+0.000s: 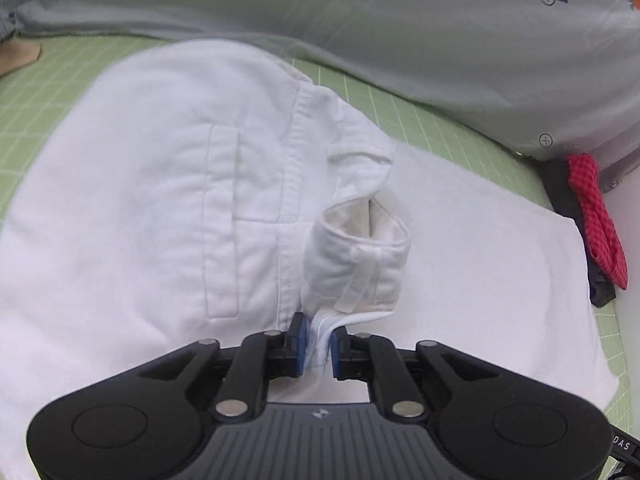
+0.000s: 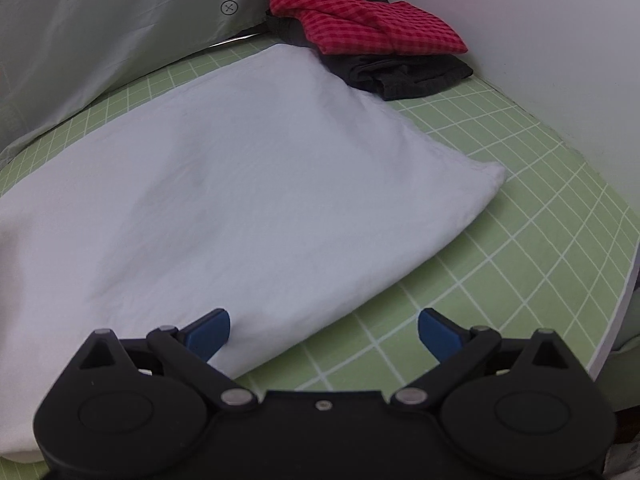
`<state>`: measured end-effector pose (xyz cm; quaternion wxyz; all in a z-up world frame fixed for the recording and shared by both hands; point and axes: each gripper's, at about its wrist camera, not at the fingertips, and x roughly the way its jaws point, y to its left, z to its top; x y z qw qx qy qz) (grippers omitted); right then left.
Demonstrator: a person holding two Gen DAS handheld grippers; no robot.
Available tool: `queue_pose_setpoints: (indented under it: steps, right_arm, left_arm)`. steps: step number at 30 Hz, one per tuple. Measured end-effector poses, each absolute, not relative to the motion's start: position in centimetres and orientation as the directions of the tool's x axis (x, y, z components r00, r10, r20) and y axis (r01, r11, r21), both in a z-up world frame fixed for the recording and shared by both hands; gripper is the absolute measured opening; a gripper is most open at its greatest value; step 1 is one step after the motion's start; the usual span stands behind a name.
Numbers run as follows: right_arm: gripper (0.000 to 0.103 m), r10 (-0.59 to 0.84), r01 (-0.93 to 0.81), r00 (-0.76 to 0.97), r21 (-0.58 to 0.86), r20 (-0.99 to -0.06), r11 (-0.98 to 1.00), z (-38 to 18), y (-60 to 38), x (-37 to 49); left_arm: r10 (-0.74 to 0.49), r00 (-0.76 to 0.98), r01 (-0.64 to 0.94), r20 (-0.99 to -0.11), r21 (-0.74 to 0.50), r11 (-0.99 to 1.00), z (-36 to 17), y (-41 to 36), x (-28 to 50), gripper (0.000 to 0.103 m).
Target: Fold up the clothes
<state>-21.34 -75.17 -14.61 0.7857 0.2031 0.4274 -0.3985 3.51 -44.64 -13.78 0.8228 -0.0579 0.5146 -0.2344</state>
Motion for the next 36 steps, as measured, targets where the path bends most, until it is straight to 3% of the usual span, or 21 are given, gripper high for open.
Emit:
queue_pose_setpoints:
  steps: [8, 16, 17, 18, 20, 25, 36]
  right_arm:
    - [0.102, -0.490, 0.849, 0.329, 0.025, -0.807, 0.528, -14.3, -81.4, -20.9]
    - [0.102, -0.466, 0.846, 0.356, 0.067, -0.810, 0.529, -15.3, -83.4, -18.8]
    - [0.102, -0.464, 0.839, 0.362, 0.066, -0.809, 0.539, -15.4, -83.2, -18.7]
    - [0.102, -0.462, 0.833, 0.368, 0.065, -0.807, 0.550, -15.4, -83.0, -18.6]
    - [0.102, -0.455, 0.824, 0.371, 0.061, -0.809, 0.563, -15.5, -82.5, -18.6]
    - [0.102, -0.446, 0.813, 0.370, 0.051, -0.815, 0.580, -15.9, -81.7, -19.2]
    - [0.102, -0.466, 0.854, 0.300, 0.016, -0.832, 0.521, -16.6, -81.4, -20.3]
  left_arm:
    - [-0.436, 0.371, 0.212, -0.820, -0.383, 0.899, -14.7, -44.8, 3.7, 0.021]
    - [-0.388, 0.372, 0.300, -0.843, -0.286, 0.910, -13.2, -47.6, 3.5, 0.042]
    - [-0.386, 0.370, 0.312, -0.845, -0.279, 0.908, -12.9, -47.9, 3.4, 0.049]
    - [-0.402, 0.369, 0.327, -0.838, -0.288, 0.900, -12.5, -48.1, 3.3, 0.070]
    - [-0.462, 0.380, 0.358, -0.801, -0.333, 0.872, -11.3, -48.1, 2.8, 0.090]
    - [-0.470, 0.435, 0.401, -0.768, -0.303, 0.865, -8.5, -48.2, 2.2, 0.090]
    - [-0.190, 0.546, 0.142, -0.816, -0.133, 0.981, -7.1, -38.1, 5.9, 0.090]
